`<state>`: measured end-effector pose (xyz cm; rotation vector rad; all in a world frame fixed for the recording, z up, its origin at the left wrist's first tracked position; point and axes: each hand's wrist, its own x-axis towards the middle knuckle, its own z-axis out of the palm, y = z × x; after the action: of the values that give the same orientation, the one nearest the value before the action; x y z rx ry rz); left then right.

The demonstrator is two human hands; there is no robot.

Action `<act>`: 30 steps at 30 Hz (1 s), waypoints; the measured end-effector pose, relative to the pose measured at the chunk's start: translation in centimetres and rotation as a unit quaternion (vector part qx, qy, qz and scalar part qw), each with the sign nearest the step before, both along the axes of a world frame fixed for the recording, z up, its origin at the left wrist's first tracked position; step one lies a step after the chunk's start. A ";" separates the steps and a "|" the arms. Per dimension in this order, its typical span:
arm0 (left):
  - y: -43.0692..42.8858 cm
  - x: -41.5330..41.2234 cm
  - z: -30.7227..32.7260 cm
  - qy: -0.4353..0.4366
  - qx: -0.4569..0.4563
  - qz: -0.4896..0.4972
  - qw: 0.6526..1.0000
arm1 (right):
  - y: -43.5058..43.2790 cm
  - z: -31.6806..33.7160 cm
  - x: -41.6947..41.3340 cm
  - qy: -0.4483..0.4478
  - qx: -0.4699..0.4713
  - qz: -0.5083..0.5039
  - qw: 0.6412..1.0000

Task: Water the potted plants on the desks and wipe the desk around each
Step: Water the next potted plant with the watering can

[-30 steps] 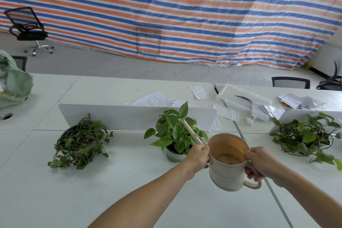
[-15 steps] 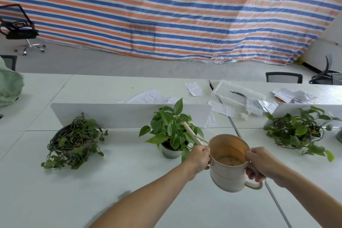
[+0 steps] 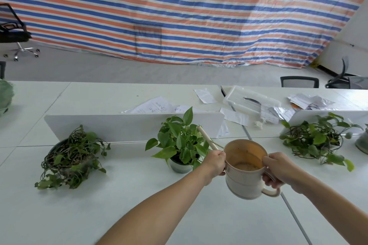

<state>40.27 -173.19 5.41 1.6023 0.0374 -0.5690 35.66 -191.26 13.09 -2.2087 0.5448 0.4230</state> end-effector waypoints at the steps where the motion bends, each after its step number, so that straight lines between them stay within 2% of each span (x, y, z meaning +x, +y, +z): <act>1: 0.1 0.3 0.1 0.000 -0.001 0.002 1.000 | 0.1 0.0 0.3 -0.001 0.000 0.000 1.000; 12: 1.6 1.0 0.6 -0.010 0.000 0.011 1.000 | 1.2 0.5 1.4 -0.007 0.013 0.009 1.000; 30: 1.4 -2.8 -0.4 -0.019 0.013 0.021 1.000 | 0.6 0.1 -2.0 0.007 0.016 0.037 0.999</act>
<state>37.47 -171.75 4.98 1.6336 0.0500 -0.5083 33.70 -190.65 13.23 -2.2027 0.4613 0.4826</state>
